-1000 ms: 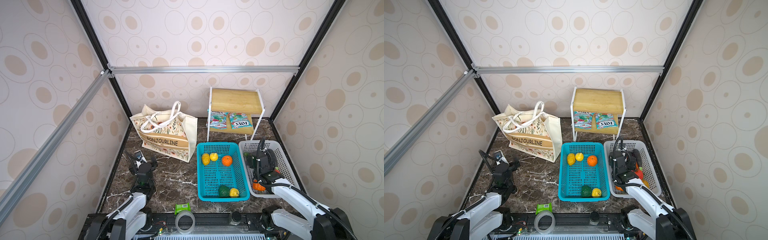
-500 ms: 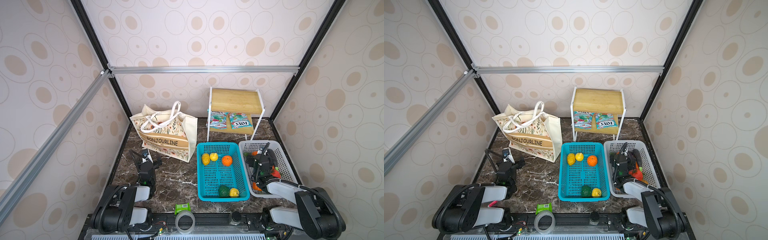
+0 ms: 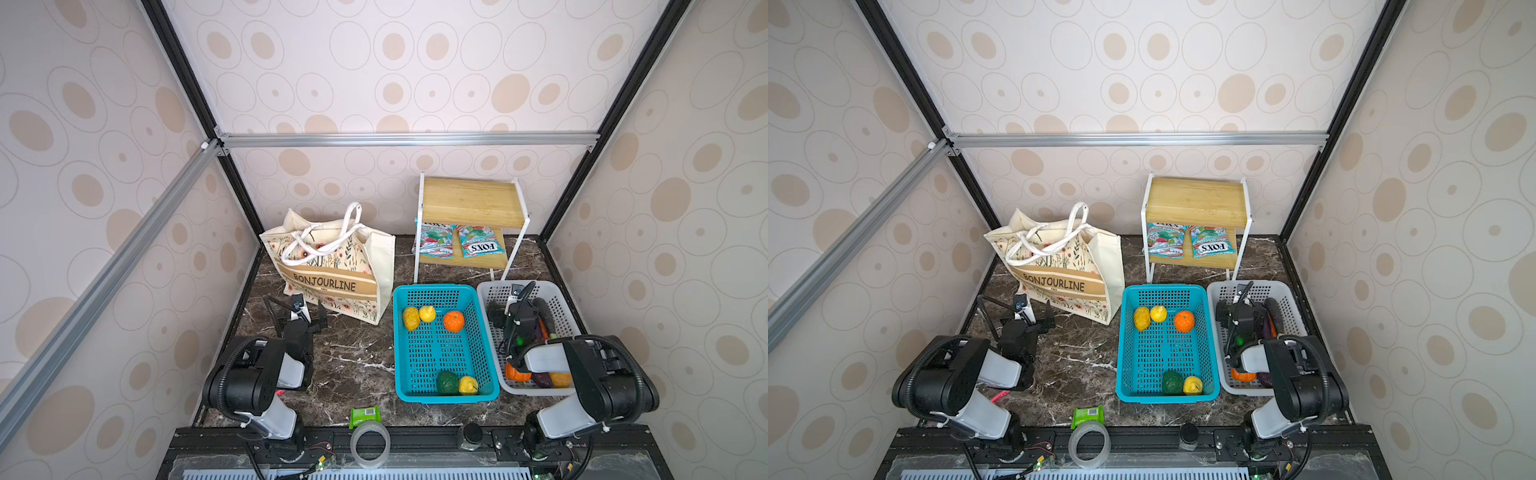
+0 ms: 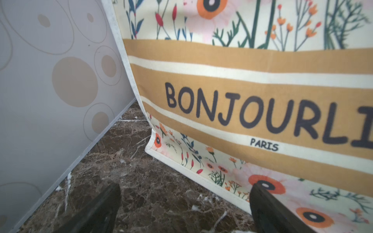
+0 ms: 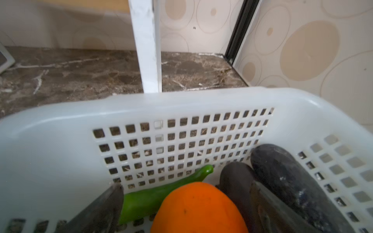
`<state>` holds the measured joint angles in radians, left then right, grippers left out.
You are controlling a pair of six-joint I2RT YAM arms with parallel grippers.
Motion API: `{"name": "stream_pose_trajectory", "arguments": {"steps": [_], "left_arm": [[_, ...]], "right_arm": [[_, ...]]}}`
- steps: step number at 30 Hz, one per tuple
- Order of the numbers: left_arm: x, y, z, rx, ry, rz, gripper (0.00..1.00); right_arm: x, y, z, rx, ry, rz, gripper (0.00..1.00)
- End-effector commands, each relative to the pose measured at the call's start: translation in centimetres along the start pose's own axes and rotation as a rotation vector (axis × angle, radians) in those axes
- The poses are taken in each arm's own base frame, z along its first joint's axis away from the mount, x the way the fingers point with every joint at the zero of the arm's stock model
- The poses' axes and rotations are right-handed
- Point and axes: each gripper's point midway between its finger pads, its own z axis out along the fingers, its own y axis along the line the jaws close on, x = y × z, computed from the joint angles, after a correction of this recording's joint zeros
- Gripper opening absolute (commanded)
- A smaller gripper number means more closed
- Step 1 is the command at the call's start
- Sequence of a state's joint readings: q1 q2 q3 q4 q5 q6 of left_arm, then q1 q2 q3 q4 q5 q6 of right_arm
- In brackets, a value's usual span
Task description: Place the food into the grocery bag and tie it
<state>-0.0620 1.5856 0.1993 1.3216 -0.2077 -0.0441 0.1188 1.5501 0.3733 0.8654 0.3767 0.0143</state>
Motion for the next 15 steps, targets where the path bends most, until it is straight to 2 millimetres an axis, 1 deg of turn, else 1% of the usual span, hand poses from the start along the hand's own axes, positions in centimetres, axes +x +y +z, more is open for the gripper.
{"name": "stream_pose_trajectory", "arguments": {"steps": [1,4,10,12,15], "left_arm": [[-2.0,-0.1,0.49,0.012,-0.065,0.006,0.99],[-2.04,-0.08,0.38,0.012,-0.068,0.006,0.99],[-2.1,-0.17,0.36,0.014,-0.072,0.012,0.99],[-1.76,-0.27,0.83,0.025,-0.05,0.008,0.99],[-1.97,-0.14,0.64,0.024,-0.062,0.006,0.99]], "right_arm": [[-1.21,0.17,0.59,-0.043,-0.026,0.034,1.0],[-0.88,0.18,0.52,-0.046,0.002,0.029,1.0],[-0.98,0.15,0.51,-0.045,-0.003,0.028,1.0],[-1.03,0.12,0.51,-0.043,-0.007,0.028,1.0],[-0.97,0.16,0.47,-0.045,-0.005,0.027,1.0]]}}
